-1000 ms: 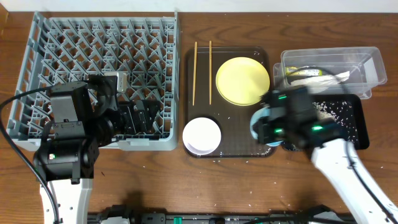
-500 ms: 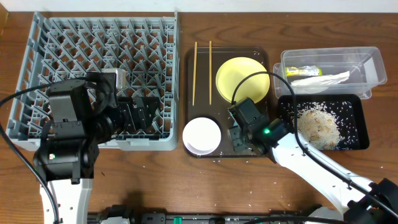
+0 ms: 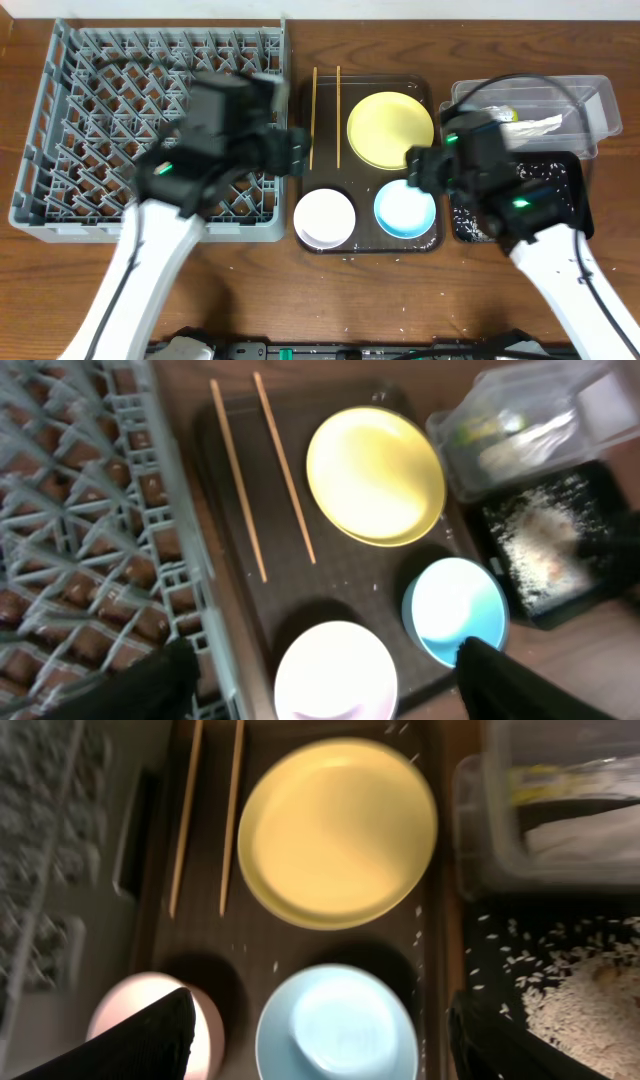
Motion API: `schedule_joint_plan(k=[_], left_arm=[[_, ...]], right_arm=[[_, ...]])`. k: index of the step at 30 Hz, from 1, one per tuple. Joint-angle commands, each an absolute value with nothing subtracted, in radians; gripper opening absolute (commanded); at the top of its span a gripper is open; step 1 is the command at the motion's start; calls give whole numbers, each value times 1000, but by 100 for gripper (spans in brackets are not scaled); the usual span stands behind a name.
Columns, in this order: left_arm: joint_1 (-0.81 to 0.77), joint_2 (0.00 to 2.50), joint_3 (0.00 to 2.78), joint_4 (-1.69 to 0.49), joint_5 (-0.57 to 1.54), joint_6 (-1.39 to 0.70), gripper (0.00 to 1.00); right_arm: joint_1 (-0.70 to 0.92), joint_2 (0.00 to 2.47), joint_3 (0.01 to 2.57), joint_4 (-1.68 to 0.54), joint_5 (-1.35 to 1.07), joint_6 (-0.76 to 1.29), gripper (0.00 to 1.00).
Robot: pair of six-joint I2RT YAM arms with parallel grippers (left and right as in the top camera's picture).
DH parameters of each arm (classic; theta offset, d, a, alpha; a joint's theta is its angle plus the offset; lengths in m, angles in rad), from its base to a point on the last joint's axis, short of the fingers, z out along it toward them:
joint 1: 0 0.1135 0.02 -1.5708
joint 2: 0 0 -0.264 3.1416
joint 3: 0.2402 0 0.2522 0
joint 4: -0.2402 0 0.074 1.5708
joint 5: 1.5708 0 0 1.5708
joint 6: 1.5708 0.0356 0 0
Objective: Sort waste into correct bins and load items into the dishwasher
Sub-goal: 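Return the empty blue bowl to the brown tray with the right gripper, then grasp a wooden chopstick with the left gripper and lift it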
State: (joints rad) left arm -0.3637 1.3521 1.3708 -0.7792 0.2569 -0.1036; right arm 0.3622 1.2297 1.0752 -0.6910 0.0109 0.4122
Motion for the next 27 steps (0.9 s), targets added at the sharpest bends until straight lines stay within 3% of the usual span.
schedule_joint_plan(k=[1, 5, 10, 16, 24, 27], left_arm=[[-451, 1477, 1398, -735, 59, -107, 75], [-527, 1632, 1398, -631, -123, -105, 75], [-553, 1784, 1398, -483, -113, -109, 75], [-545, 1913, 1398, -361, -114, -110, 63], [-537, 2020, 1398, -279, -113, -110, 60], [-536, 2052, 1398, -263, -118, -109, 53]], right_arm=[[287, 1229, 1081, -699, -130, 441, 78], [250, 1229, 1079, -733, -166, 440, 77], [250, 1229, 1079, -788, -166, 441, 74], [250, 1229, 1079, -828, -166, 441, 72], [271, 1230, 1078, -831, -165, 441, 71], [284, 1230, 1078, -830, -165, 441, 70]])
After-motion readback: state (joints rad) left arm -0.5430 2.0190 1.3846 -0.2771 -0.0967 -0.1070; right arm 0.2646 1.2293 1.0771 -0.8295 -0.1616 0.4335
